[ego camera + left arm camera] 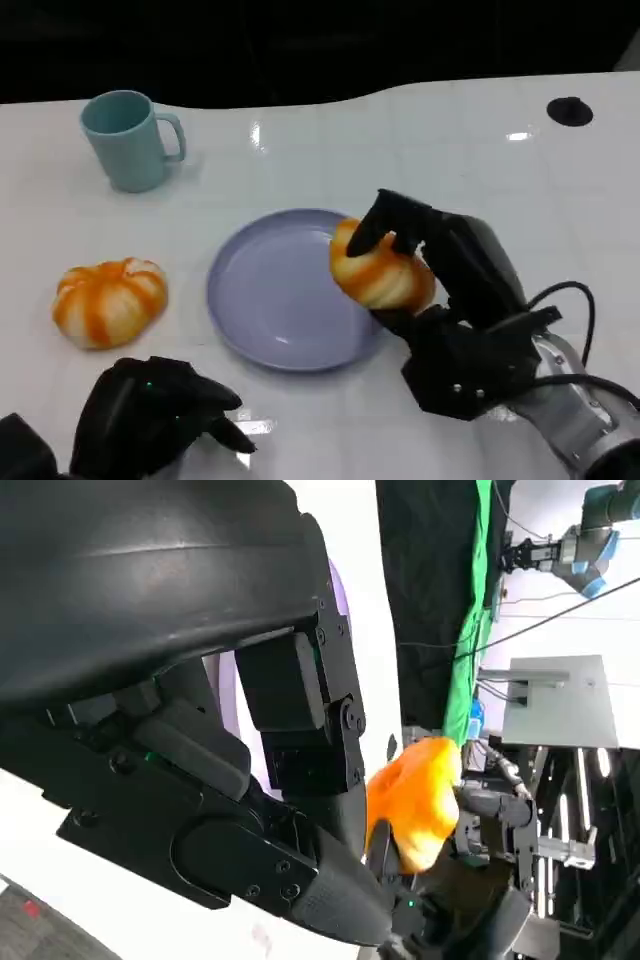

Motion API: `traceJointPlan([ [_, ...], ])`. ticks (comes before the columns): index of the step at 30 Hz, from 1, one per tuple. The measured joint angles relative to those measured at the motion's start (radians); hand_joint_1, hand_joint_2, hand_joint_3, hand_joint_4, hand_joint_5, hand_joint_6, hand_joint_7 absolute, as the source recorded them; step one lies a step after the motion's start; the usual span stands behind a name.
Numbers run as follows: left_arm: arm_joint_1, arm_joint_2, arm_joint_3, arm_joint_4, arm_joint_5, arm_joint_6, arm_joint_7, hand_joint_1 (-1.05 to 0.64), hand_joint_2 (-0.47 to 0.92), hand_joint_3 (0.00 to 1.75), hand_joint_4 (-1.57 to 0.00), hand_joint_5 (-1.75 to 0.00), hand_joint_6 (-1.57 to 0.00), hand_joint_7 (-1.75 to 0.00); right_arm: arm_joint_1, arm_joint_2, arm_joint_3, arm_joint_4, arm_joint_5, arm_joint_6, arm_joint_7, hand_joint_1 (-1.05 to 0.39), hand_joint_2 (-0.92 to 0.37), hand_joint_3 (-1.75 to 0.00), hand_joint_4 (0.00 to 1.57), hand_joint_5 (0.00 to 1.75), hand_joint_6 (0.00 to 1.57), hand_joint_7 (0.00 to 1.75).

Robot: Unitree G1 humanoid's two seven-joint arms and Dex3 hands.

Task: Grasp the bread from the table and place it into the plate.

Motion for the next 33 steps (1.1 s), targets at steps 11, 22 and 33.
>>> traceJointPlan([
  [11, 0.0, 0.001, 0.0, 0.0, 0.002, -0.001, 0.0, -1.05, 0.78, 0.0, -1.57, -0.4, -1.57, -0.12, -0.097, 0.09, 0.034, 0.192, -0.035, -0.012, -0.066, -0.02, -0.33, -1.32, 0.83, 1.73, 0.8, 1.28],
  [22, 0.001, 0.0, -0.001, -0.001, 0.001, -0.001, 0.0, -1.05, 0.78, 0.0, -1.57, -0.39, -1.57, -0.12, -0.097, 0.093, 0.037, 0.107, 0.039, 0.11, 0.194, -0.4, -0.89, -0.15, 0.09, 0.45, 0.37, 0.02],
  [33, 0.003, 0.0, -0.004, -0.004, 0.002, -0.001, 0.0, -1.05, 0.78, 0.0, -1.57, -0.38, -1.57, -0.11, -0.052, 0.026, 0.069, -0.051, 0.042, 0.252, 0.42, -0.63, -0.92, -0.11, 0.0, 0.17, 0.21, 0.0],
])
